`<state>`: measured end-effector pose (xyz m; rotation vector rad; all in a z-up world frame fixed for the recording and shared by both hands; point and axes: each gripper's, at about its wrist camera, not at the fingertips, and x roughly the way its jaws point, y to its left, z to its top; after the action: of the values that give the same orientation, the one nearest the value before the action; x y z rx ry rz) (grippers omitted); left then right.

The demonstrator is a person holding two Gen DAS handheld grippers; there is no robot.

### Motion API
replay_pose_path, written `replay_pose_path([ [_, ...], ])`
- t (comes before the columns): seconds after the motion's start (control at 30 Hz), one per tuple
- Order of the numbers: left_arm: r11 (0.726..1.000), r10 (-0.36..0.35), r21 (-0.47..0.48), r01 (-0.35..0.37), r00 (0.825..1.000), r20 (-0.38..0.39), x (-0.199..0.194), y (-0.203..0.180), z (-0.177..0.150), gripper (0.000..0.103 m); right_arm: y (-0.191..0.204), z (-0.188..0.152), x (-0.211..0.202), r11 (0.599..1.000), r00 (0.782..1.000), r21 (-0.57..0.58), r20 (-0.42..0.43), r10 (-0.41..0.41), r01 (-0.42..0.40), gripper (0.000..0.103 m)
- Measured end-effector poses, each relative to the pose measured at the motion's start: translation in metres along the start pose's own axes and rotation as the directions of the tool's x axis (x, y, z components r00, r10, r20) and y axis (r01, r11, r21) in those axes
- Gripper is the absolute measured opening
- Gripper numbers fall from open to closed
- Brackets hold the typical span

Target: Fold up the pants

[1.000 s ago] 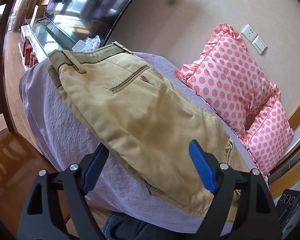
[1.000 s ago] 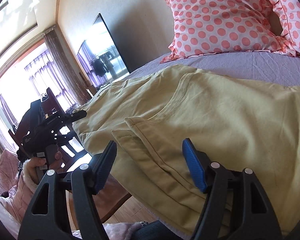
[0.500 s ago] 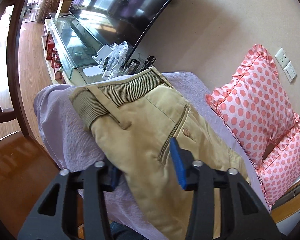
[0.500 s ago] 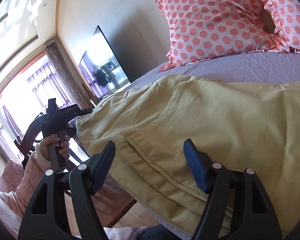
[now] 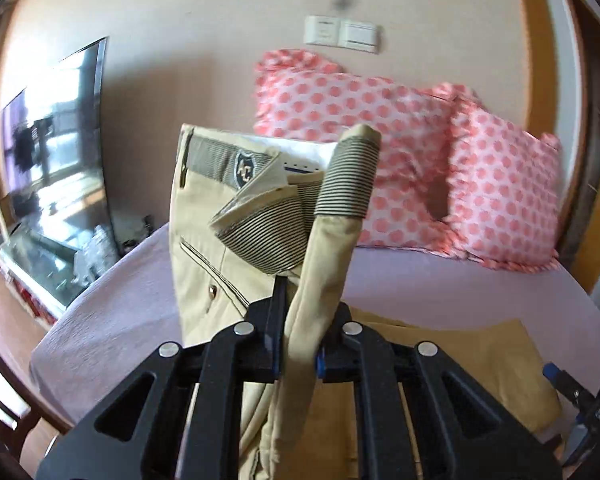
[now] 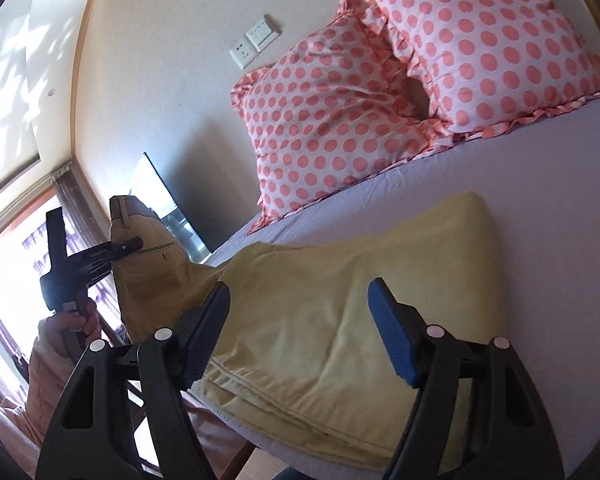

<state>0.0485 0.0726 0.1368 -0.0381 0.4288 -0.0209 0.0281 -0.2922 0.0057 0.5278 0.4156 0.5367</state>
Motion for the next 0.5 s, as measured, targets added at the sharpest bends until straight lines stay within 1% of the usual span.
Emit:
replay_pose_path([
  [0.03,0.996,-0.070,0.060,0.070,0.998,-0.001,0.001,-0.031,-0.003,0.011,-0.010,0.002,-0.009,0.999,0.999,0.026,0.027,-0.025,0.024,0.087],
  [0.07,0.984,-0.139,0.111,0.140,0.990,-0.018,0.002,-0.060,-0.008,0.011,-0.019,0.003,-0.019,0.998,0.998,0.055,0.051,-0.045,0.042,0.087],
  [0.1,0.966,-0.206,0.149,0.212,0.977,-0.052,0.005,-0.088,-0.017,0.011,-0.028,0.003,-0.027,0.995,0.996,0.083,0.069,-0.063,0.058,0.087],
  [0.13,0.945,-0.258,0.180,0.272,0.961,-0.095,0.010,-0.112,-0.027,0.012,-0.036,0.004,-0.033,0.992,0.994,0.106,0.081,-0.077,0.068,0.087],
  [0.17,0.922,-0.295,0.216,0.322,0.944,-0.147,0.018,-0.136,-0.041,0.012,-0.042,0.004,-0.040,0.989,0.992,0.126,0.092,-0.092,0.080,0.087],
  [0.23,0.880,-0.317,0.277,0.387,0.910,-0.265,0.036,-0.172,-0.075,0.012,-0.052,0.004,-0.051,0.983,0.988,0.155,0.101,-0.117,0.100,0.087],
  [0.27,0.859,-0.333,0.282,0.427,0.885,-0.325,0.044,-0.184,-0.090,0.012,-0.058,0.005,-0.055,0.980,0.987,0.166,0.101,-0.125,0.107,0.087],
  [0.3,0.855,-0.319,0.298,0.424,0.883,-0.343,0.047,-0.191,-0.102,0.012,-0.061,0.006,-0.058,0.978,0.986,0.176,0.099,-0.131,0.112,0.087],
  [0.37,0.859,-0.291,0.340,0.383,0.911,-0.291,0.040,-0.197,-0.107,0.011,-0.067,0.008,-0.062,0.975,0.987,0.192,0.096,-0.133,0.112,0.087],
  [0.4,0.866,-0.298,0.328,0.377,0.917,-0.267,0.036,-0.196,-0.102,0.011,-0.070,0.010,-0.062,0.974,0.988,0.201,0.092,-0.128,0.107,0.088],
  [0.47,0.881,-0.332,0.274,0.386,0.916,-0.224,0.028,-0.194,-0.086,0.011,-0.074,0.014,-0.059,0.971,0.991,0.224,0.089,-0.101,0.079,0.088],
  [0.5,0.881,-0.344,0.270,0.388,0.918,-0.197,0.023,-0.195,-0.080,0.011,-0.075,0.015,-0.058,0.970,0.992,0.235,0.089,-0.087,0.064,0.088],
])
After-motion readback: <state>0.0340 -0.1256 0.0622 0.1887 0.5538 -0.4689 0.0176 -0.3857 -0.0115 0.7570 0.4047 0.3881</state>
